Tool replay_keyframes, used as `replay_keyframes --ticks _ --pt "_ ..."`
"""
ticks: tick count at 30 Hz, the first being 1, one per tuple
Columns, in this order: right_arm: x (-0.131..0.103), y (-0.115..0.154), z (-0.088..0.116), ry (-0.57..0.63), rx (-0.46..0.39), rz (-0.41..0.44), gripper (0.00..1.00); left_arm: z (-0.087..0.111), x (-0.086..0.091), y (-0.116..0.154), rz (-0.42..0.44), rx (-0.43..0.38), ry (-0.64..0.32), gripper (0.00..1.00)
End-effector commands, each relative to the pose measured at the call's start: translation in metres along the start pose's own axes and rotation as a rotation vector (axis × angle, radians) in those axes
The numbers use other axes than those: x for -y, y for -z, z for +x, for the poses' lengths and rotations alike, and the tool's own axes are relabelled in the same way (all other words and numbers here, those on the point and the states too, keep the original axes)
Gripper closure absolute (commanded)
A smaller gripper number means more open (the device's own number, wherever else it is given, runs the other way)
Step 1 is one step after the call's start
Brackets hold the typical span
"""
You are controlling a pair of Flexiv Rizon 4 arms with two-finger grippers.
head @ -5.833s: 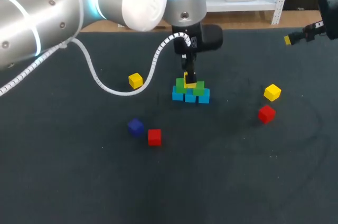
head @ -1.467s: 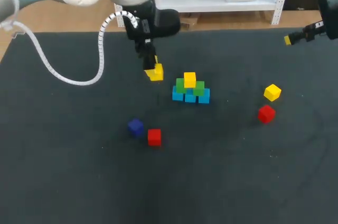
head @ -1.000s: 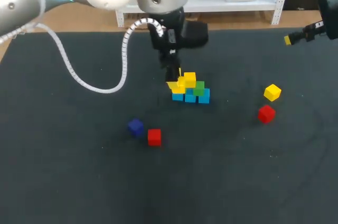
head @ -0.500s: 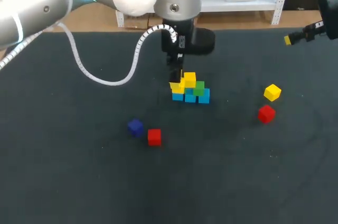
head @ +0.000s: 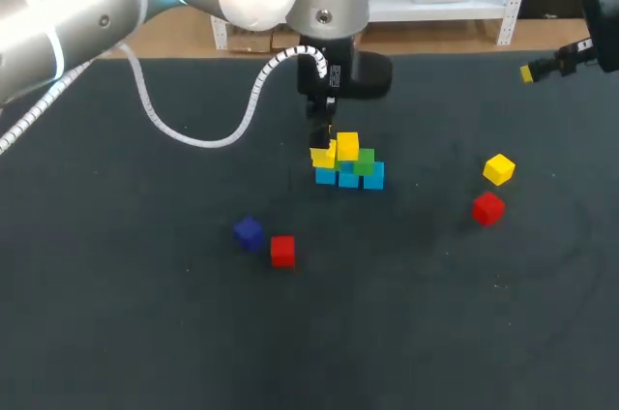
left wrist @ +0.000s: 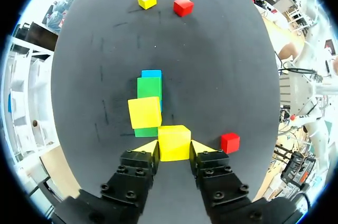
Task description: Place the blue cubes, place green cubes on the blue cubes, place the yellow cubes on the green cubes, then place the red cubes on the yellow cubes, and place purple cube on the red cubes.
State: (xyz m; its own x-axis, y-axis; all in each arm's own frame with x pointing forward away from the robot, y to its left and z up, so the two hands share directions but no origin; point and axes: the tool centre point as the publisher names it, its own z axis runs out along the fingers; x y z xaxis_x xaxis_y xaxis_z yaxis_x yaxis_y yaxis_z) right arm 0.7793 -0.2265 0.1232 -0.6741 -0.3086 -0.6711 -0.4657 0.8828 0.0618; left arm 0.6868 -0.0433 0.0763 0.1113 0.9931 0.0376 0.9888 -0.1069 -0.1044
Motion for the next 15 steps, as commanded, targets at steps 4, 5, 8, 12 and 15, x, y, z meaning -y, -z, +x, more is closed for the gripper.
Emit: replay_keyframes --ticks 4,5,8,12,15 --pt "-0.0011 -0.0001 -0.0001 -0.001 -0.001 0.005 0.00 0.0002 -0.0092 -0.0014 0.009 -0.009 0.004 1.00" --pt "-0.0011 -0.0001 -0.0001 -0.001 -0.001 0.005 0.00 0.0009 -0.0110 -0.0017 0.011 -0.008 0.008 1.00" --pt "-0.0011 -0.0001 -0.0001 -0.001 -0.001 0.005 0.00 0.0017 -0.0132 -0.0016 0.016 0.006 0.022 1.00" --pt "-0.0011 -0.0001 -0.0001 -0.001 -0.001 0.005 0.00 0.0020 -0.0168 -0.0009 0.027 0.025 0.041 1.00" --pt "-0.0011 -0.0001 -0.0001 -0.001 -0.001 0.005 0.00 0.0019 -0.0169 -0.0008 0.033 0.027 0.041 1.00"
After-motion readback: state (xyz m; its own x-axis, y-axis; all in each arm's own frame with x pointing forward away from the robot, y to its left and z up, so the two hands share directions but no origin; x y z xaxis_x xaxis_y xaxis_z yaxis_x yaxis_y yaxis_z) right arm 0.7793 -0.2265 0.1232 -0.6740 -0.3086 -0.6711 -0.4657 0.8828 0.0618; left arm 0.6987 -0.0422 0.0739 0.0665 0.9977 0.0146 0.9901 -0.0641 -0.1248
